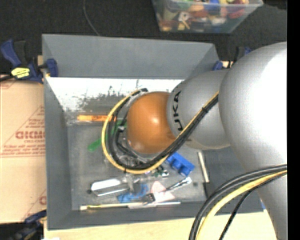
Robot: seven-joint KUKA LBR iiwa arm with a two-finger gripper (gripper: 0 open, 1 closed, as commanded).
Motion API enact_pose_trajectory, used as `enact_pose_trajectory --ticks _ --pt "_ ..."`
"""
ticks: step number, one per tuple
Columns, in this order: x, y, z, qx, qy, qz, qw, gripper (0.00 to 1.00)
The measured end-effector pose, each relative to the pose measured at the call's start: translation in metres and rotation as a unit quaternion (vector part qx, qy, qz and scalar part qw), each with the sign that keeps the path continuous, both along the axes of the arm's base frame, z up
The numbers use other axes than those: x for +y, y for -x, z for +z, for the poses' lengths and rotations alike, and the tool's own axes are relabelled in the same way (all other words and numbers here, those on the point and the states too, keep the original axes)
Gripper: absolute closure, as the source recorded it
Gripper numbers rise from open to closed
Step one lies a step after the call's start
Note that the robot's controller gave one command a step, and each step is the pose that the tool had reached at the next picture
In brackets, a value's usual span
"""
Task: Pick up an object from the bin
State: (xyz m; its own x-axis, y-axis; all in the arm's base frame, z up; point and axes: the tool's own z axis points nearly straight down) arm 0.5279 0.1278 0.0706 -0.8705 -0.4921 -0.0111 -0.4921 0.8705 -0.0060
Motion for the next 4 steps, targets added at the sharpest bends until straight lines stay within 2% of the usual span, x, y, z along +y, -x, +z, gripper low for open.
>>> enact_pose_trajectory --ticks 1,2,3,4 --pt "-0.002 0.009 0.0 -0.0008 0.002 0.123 0.9924 0.0" --pt "0.005 0.026 -0.001 0.0008 0.001 0.122 0.9926 1.0" --pt "0.005 0.026 0.0 0.0008 0.001 0.121 0.9926 1.0" --pt "0.004 0.029 0.027 0.0065 0.002 0.121 0.9926 1.0"
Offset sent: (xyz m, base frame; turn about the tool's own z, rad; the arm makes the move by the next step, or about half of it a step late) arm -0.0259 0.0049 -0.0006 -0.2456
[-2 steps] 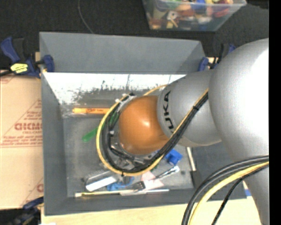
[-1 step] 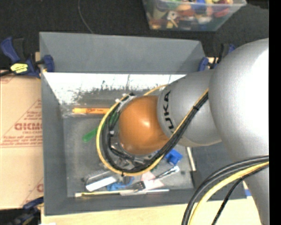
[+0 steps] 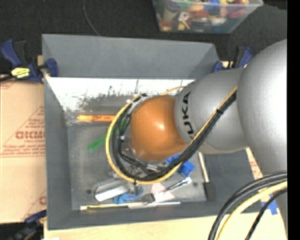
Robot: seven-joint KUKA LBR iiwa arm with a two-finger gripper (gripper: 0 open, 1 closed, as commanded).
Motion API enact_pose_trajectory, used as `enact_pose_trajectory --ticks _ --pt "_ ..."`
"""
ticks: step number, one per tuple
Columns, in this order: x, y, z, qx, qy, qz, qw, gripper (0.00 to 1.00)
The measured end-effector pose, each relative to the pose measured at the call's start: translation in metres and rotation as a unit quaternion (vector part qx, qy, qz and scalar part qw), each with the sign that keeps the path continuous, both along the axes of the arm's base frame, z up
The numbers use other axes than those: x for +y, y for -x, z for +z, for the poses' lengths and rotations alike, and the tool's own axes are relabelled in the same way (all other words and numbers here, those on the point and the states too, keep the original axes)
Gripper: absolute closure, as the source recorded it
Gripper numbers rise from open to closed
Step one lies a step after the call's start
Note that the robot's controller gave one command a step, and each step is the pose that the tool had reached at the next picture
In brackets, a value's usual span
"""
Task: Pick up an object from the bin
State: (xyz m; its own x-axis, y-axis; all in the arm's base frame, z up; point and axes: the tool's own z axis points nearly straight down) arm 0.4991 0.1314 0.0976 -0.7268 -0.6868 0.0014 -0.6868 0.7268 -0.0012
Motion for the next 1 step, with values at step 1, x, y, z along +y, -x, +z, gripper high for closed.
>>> enact_pose_trajectory --ticks 1 --pt "0.0004 -0.0031 0.0357 -0.0054 -0.001 -0.001 1.0 1.0"
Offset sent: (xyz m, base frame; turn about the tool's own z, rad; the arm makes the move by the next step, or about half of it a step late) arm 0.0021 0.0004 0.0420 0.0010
